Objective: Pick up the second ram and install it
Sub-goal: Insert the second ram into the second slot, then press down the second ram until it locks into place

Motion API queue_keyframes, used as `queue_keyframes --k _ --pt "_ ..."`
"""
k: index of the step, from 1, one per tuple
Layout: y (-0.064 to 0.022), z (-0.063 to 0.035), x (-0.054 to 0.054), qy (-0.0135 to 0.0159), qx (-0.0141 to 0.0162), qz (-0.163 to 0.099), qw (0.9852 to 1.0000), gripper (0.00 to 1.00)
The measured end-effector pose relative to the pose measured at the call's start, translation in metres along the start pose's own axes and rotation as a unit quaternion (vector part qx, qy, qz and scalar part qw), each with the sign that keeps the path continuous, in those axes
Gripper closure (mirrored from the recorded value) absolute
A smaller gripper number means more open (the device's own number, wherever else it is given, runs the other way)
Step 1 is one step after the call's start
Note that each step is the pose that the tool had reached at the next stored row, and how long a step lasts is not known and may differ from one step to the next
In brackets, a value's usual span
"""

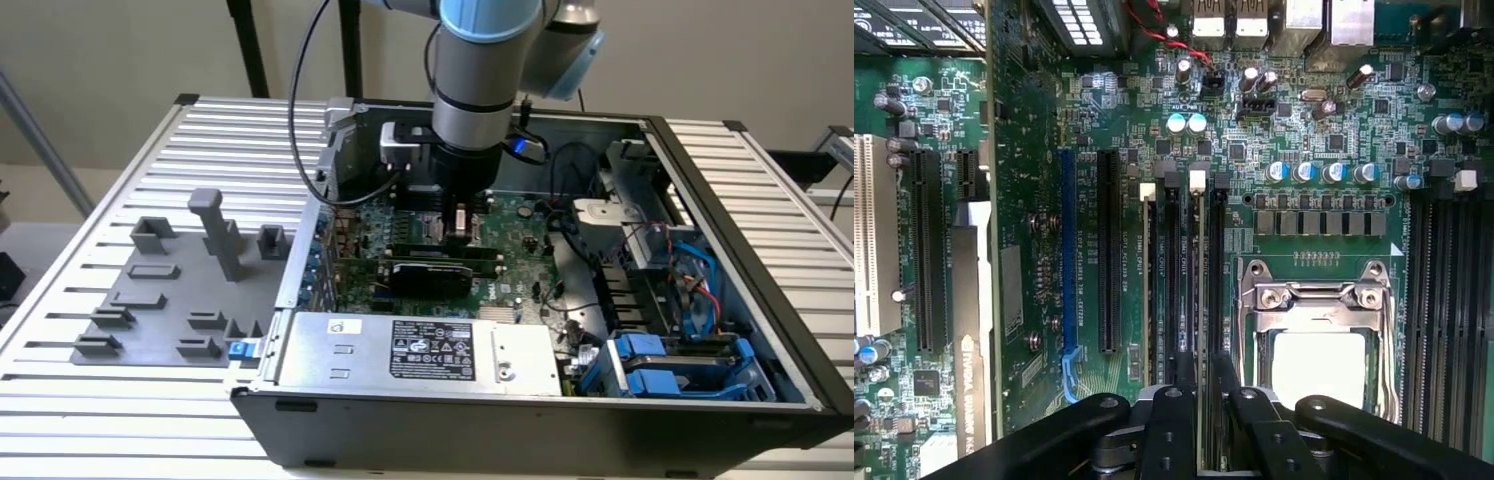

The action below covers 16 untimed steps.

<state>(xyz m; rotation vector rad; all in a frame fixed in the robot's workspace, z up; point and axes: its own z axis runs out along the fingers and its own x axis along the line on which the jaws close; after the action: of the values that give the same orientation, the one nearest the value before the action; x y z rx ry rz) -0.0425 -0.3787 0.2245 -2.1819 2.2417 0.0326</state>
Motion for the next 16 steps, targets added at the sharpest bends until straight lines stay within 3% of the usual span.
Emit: queue_keyframes --k 6,8,16 --pt "0.0000 -0.0131 0.000 0.0000 0.0000 0.000 1.0000 0.79" --pt "0.0001 -0.0148 0.000 0.0000 0.0000 0.000 1.0000 0.87" --pt "0.0001 -0.0168 0.000 -0.0001 -0.0001 0.000 1.0000 0.89"
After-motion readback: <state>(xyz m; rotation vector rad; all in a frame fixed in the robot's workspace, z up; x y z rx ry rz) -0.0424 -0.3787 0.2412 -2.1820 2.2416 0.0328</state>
